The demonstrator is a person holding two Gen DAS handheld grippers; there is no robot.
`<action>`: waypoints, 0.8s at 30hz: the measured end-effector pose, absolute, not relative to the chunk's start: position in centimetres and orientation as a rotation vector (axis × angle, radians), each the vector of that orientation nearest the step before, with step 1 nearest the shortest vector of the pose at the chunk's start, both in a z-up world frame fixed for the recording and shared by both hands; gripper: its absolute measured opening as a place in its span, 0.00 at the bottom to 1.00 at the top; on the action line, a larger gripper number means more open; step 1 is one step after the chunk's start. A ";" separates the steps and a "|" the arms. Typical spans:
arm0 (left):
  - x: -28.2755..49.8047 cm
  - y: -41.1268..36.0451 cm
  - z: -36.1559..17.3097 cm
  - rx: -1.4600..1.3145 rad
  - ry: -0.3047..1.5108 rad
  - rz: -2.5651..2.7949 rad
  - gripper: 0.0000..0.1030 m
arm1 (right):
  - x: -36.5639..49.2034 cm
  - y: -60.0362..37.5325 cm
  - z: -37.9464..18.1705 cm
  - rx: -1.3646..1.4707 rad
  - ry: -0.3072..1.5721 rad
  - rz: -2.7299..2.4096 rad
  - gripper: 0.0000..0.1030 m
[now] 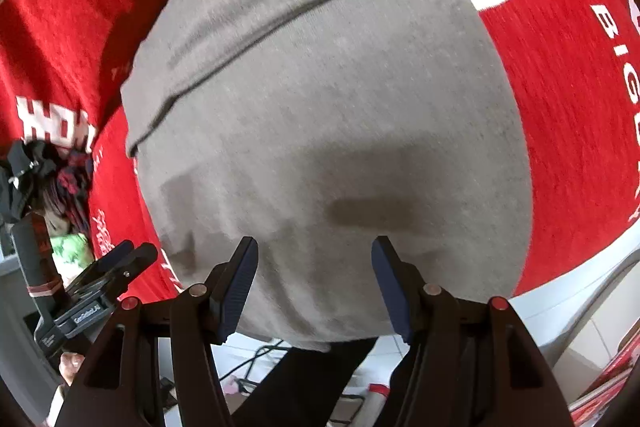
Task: Fold small clothes
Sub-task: 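Grasp the sweater hem with both grippers and lift it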
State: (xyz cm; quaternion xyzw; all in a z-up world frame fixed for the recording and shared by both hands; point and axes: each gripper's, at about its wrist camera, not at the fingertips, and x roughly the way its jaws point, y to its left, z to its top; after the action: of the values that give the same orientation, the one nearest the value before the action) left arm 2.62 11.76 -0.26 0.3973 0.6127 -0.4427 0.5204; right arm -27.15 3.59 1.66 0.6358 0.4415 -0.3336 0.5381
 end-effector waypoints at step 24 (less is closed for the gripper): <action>-1.8 27.3 -5.5 0.804 1.693 -0.903 0.99 | -38.5 12.2 -4.0 1.468 1.211 -0.604 0.61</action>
State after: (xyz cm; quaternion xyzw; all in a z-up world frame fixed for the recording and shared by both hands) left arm -1.84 27.26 -5.53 0.3335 0.7018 -0.3743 0.5061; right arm -38.47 12.17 -3.97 0.6181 0.5097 -0.2544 0.5417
